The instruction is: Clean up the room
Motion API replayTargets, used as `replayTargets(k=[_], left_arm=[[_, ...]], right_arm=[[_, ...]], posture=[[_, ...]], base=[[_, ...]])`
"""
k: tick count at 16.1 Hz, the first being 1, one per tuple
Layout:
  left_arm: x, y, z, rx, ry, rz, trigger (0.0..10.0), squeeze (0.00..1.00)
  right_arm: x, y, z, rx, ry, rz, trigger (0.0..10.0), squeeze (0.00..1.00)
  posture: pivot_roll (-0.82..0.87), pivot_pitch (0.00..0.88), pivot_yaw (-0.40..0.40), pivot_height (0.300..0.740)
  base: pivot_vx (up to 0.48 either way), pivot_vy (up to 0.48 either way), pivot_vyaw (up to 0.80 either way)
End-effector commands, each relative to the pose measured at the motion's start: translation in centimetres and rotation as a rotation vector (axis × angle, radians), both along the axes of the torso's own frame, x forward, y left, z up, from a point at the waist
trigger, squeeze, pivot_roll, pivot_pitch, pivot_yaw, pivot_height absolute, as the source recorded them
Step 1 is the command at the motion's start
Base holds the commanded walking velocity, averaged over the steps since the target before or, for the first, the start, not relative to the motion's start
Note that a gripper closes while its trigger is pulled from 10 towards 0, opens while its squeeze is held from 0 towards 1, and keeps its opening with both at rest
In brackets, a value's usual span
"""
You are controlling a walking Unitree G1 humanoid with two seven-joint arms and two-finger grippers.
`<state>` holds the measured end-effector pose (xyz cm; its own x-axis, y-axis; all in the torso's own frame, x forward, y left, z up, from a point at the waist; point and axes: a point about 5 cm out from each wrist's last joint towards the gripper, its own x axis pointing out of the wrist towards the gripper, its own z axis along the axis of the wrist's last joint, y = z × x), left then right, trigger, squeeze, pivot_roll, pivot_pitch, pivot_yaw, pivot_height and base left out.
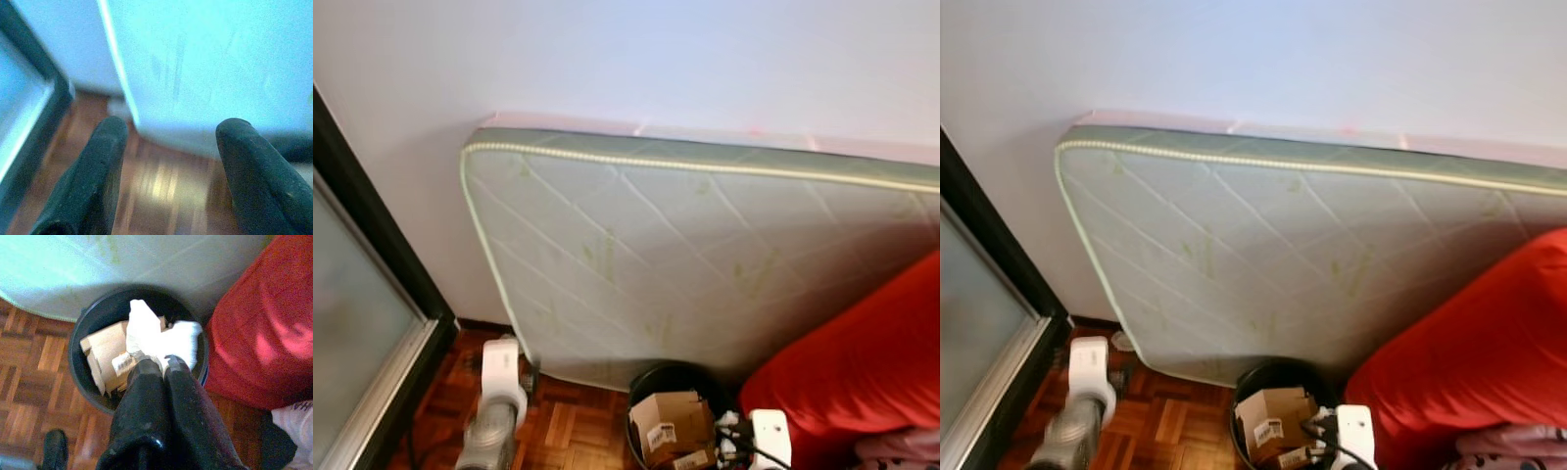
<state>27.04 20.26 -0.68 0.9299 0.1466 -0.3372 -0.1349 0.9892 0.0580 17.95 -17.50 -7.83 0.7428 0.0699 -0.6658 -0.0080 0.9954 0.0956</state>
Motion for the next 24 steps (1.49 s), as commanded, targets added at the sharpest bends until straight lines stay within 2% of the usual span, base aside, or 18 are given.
replayTargets(k=[1,2,4,6,11,17,24], left_arm=[[-0.1,-0.1,0.3,-0.001,-0.048,0.013,10.0,0.00],[0.0,-0.1,0.6,0.006,-0.075,0.010,10.0,0.00],[-0.5,0.2,0.7,-0.004,-0.113,0.033,10.0,0.00],[-1.1,0.1,0.3,-0.006,-0.113,0.034,10.0,0.00],[-1.9,0.2,0.6,-0.003,-0.167,0.051,10.0,0.00],[-2.2,-0.4,0.3,-0.018,-0.155,0.041,10.0,0.00],[-2.1,-0.2,0.4,-0.027,-0.153,0.054,10.0,0.00]], right_arm=[[4.2,0.0,2.6,0.014,-0.169,0.000,10.0,0.00],[6.7,0.3,4.5,0.022,-0.269,0.008,10.0,0.00],[7.8,-0.2,5.8,0.037,-0.368,-0.033,10.0,0.00],[8.3,-0.3,6.4,0.057,-0.411,-0.046,10.0,0.00],[8.3,-0.2,6.5,0.061,-0.422,-0.030,10.0,0.00],[8.3,0.3,6.5,0.054,-0.415,0.001,10.0,0.00],[8.3,0.9,6.3,0.043,-0.401,0.014,10.0,0.00]], posture=[[-0.04,0.047,-0.047,0.740],[-0.04,0.047,-0.047,0.740],[-0.05,0.050,-0.050,0.740],[-0.05,0.050,-0.051,0.740],[-0.05,0.049,-0.070,0.740],[-0.06,0.037,-0.072,0.740],[-0.06,0.051,-0.070,0.676]], base=[[0.000,0.000,0.00],[0.000,0.000,0.00],[0.000,0.000,0.00],[0.000,0.000,0.00],[0.000,0.000,0.00],[0.000,0.000,0.00],[0.000,0.000,0.00]])
